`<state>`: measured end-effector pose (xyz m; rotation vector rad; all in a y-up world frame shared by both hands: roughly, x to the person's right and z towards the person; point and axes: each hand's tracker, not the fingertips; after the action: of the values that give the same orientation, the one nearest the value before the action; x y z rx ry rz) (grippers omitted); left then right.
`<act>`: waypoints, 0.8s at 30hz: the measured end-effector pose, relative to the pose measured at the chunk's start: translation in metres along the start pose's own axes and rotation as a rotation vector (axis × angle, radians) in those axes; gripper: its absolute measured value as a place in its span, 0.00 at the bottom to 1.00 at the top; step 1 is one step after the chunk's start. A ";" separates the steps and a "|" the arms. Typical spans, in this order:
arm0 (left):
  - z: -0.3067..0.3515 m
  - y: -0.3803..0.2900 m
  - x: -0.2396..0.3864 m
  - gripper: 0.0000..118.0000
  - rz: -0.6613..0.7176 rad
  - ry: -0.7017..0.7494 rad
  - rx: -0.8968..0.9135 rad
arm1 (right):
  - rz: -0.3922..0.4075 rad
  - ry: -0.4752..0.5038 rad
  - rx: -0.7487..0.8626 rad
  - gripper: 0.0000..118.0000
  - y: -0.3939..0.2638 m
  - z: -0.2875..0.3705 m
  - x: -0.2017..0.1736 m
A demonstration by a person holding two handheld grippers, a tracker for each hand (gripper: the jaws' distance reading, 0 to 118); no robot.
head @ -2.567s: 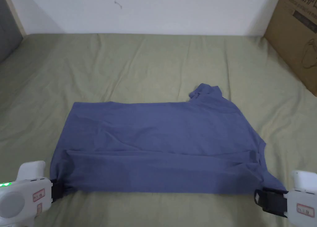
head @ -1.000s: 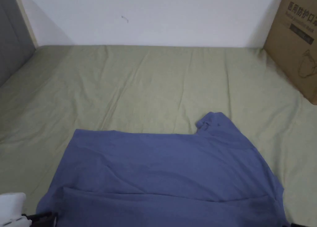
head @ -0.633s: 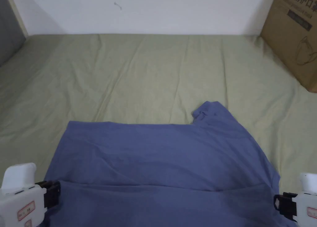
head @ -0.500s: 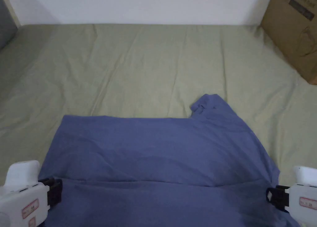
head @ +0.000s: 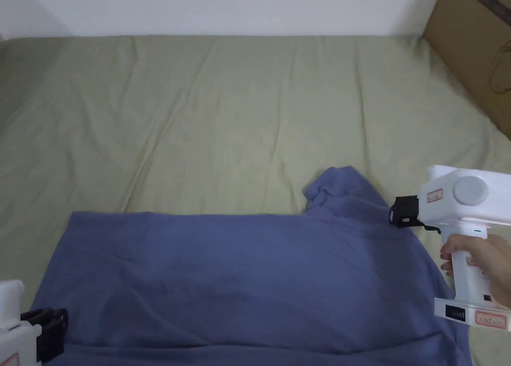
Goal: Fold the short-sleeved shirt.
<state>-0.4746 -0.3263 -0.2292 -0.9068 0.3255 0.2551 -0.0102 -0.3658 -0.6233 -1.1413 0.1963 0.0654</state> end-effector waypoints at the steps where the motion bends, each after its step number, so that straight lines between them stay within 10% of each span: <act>1: -0.002 0.000 0.000 0.00 -0.002 0.006 -0.003 | 0.018 0.006 0.003 0.54 0.002 -0.009 -0.001; 5: -0.007 0.002 -0.006 0.00 0.015 0.013 -0.023 | 0.065 0.027 0.001 0.52 -0.004 -0.020 -0.004; 9: -0.014 0.001 -0.010 0.00 0.026 0.022 -0.038 | 0.037 0.034 0.012 0.05 -0.005 -0.006 0.002; 19: -0.022 0.039 -0.020 0.00 0.022 0.029 0.028 | 0.014 0.089 0.022 0.01 -0.001 0.013 0.009; 24: -0.066 0.100 -0.034 0.77 0.045 0.013 0.007 | 0.005 0.099 0.024 0.01 -0.001 0.015 0.009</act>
<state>-0.5520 -0.3226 -0.3265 -0.8952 0.3595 0.2895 0.0010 -0.3534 -0.6183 -1.1209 0.2873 0.0112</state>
